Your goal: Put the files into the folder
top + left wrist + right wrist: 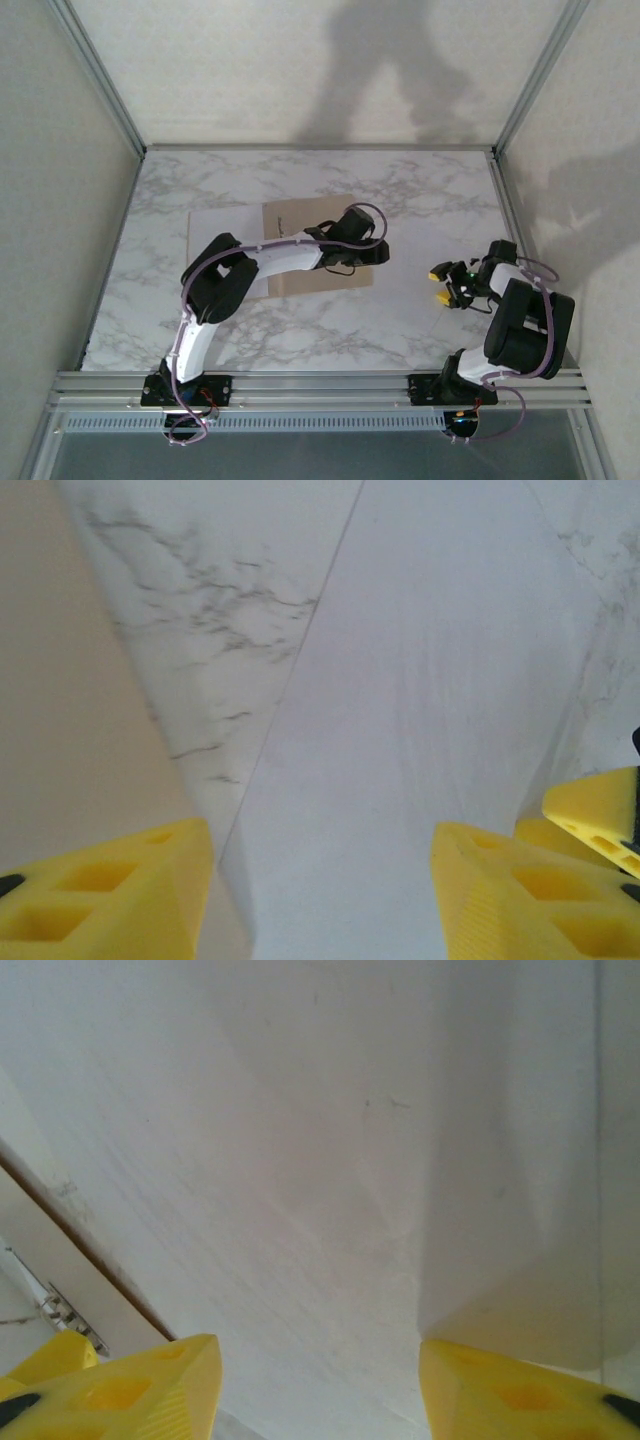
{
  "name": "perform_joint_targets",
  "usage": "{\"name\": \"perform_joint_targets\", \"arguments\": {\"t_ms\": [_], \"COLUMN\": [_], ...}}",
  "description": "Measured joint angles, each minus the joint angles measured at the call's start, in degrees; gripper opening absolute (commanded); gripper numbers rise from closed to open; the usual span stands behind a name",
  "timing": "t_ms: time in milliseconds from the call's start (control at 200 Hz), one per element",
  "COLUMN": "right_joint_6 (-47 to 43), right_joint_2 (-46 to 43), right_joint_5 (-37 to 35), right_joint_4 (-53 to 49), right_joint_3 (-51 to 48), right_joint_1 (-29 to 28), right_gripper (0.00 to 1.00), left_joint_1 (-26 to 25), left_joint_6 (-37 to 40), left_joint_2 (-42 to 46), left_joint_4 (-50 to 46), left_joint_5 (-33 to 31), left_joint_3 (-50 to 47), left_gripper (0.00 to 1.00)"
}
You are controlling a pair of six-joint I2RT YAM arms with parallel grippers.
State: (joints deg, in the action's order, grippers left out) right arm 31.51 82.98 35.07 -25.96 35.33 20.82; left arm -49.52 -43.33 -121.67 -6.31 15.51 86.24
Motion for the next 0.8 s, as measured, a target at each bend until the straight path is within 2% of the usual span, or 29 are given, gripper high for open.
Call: {"name": "perform_joint_targets", "arguments": {"t_ms": [220, 451, 586, 801], "right_joint_6": [-0.7, -0.9, -0.9, -0.7], "right_joint_2": [-1.5, -7.0, -7.8, -5.6], "right_joint_5": [-2.3, -6.2, -8.2, -9.4], "right_joint_4": [-1.7, -4.0, -4.3, -3.8], "right_joint_3": [0.8, 2.2, 2.9, 2.9], "right_joint_1": [0.6, 0.6, 0.6, 0.6], "right_gripper": [0.66, 0.73, 0.73, 0.70], "left_joint_1": [-1.4, -1.4, -1.6, -2.7], "left_joint_6": [0.9, 4.8, 7.3, 9.7], "left_joint_2": [-6.0, -13.2, -16.1, -17.6], "left_joint_4": [-2.3, -7.4, -10.5, -13.4], "left_joint_5": [0.1, -4.0, -6.4, -7.8], "left_joint_3": [8.6, 19.8, 24.2, 26.0], "left_gripper": [0.58, 0.61, 0.66, 0.68]}}
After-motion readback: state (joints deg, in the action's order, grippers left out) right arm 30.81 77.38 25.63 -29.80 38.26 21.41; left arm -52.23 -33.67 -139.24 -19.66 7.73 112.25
